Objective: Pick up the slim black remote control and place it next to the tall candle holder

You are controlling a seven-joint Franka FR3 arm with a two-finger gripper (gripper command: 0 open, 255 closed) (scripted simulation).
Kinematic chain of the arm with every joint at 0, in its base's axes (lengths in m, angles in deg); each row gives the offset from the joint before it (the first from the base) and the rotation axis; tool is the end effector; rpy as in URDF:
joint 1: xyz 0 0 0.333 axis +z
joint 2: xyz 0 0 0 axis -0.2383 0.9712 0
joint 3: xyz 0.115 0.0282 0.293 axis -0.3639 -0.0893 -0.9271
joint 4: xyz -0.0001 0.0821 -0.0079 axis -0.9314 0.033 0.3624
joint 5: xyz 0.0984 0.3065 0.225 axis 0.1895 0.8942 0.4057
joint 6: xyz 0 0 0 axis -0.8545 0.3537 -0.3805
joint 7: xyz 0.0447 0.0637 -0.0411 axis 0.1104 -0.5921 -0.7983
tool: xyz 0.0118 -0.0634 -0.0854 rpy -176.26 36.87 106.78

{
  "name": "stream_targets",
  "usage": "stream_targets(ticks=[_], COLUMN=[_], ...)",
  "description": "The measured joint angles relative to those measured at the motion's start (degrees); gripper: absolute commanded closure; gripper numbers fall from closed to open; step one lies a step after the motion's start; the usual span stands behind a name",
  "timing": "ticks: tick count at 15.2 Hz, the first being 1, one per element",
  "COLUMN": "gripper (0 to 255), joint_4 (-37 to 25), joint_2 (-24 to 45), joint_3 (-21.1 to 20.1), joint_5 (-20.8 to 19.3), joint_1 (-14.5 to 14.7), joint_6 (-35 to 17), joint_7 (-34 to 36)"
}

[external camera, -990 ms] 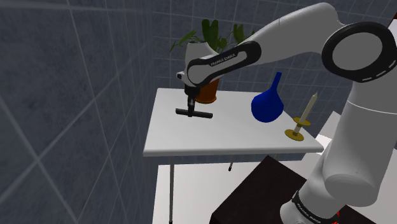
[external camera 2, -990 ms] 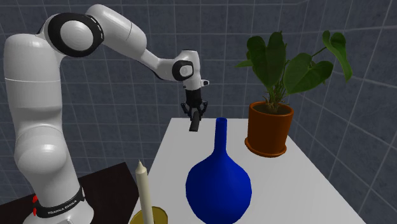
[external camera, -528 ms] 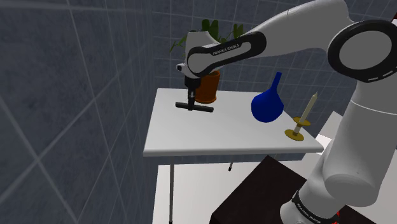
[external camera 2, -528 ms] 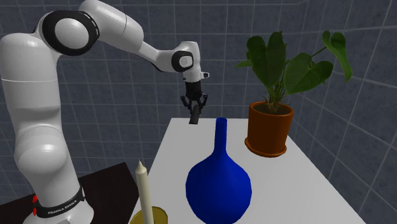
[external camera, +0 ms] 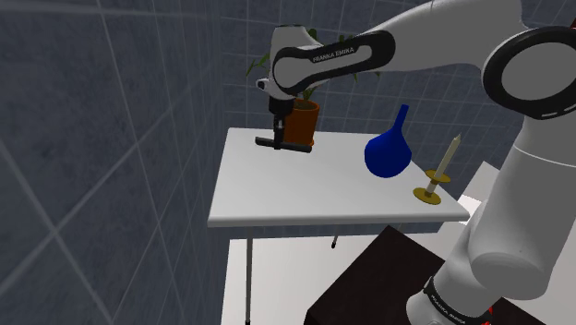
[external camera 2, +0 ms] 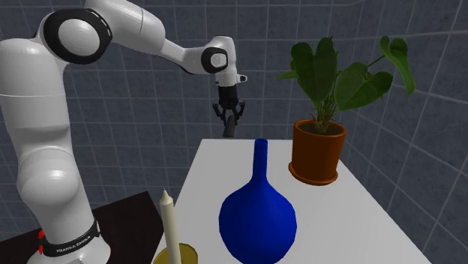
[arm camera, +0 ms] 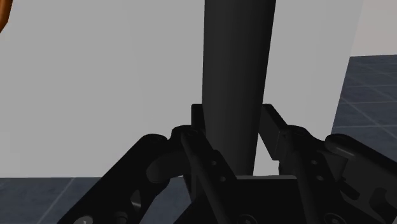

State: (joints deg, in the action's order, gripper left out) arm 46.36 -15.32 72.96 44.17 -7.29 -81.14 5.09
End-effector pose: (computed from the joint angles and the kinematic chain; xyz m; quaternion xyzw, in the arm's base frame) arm 0.5942 0.0872 0.4726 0.9079 0.4171 0.0215 0.0349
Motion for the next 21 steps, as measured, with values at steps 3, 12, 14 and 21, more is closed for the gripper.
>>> stream_targets(ticks=[3, 12, 14, 21], gripper=[255, 255, 255, 255], joint_4=[-1.95, -8.32, -9.52, -15.61], joint_2=[-0.46, -0.84, -0.94, -0.39], joint_3=[0.02, -0.01, -0.07, -0.07], joint_5=[0.09, 0.25, 0.26, 0.31], joint_1=[-0.04, -0.01, 0.06, 0.07], joint_6=[2.39, 9.13, 10.45, 15.96], joint_7=[-0.24, -0.63, -0.58, -0.92])
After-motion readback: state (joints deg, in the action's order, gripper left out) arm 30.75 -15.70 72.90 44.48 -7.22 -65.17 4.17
